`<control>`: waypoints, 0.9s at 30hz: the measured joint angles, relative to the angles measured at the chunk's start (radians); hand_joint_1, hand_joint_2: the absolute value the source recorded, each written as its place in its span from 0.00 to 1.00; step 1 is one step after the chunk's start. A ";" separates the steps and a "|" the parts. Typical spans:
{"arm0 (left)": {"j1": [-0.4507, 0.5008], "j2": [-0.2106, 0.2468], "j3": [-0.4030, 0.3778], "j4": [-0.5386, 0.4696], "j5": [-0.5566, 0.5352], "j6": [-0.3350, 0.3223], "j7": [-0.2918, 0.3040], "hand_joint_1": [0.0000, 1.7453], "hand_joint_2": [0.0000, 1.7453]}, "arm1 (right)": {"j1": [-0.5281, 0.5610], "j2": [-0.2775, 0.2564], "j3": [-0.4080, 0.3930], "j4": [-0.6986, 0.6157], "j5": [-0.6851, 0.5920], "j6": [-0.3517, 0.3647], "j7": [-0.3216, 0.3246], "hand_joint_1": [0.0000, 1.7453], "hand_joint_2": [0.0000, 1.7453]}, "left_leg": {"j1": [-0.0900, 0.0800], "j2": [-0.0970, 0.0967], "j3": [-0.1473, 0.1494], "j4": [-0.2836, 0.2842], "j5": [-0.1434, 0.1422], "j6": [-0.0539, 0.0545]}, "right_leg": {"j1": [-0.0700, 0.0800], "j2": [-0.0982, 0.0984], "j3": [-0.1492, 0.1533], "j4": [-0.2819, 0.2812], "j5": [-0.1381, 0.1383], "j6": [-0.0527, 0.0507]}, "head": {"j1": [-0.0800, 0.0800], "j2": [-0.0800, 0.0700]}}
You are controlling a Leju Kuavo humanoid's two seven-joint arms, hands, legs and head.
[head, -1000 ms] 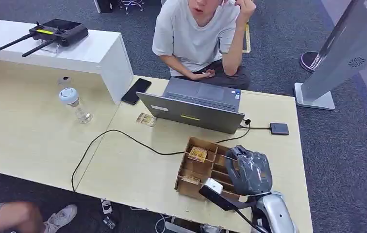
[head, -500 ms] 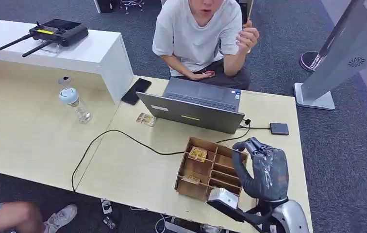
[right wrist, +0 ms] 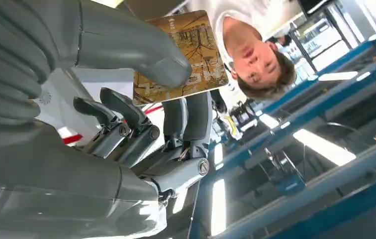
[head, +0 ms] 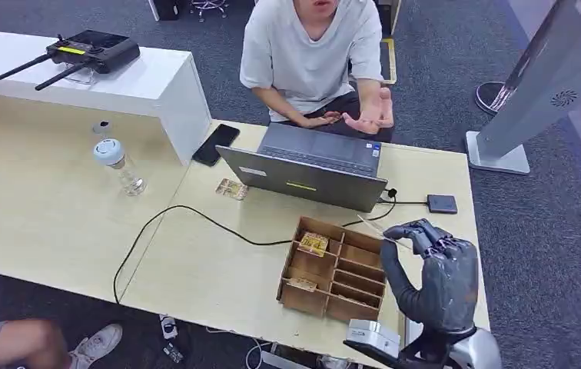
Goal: Pass the card to the sensor for recognition and then transmit it.
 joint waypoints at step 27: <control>-0.059 -0.003 -0.019 0.032 -0.041 -0.100 -0.104 0.00 0.00 | -0.177 0.076 0.023 0.151 0.070 -0.002 0.065 1.00 1.00 | 0.000 0.000 0.000 0.000 0.000 0.000 | 0.000 0.000 0.000 0.000 0.000 0.000 | 0.000 0.000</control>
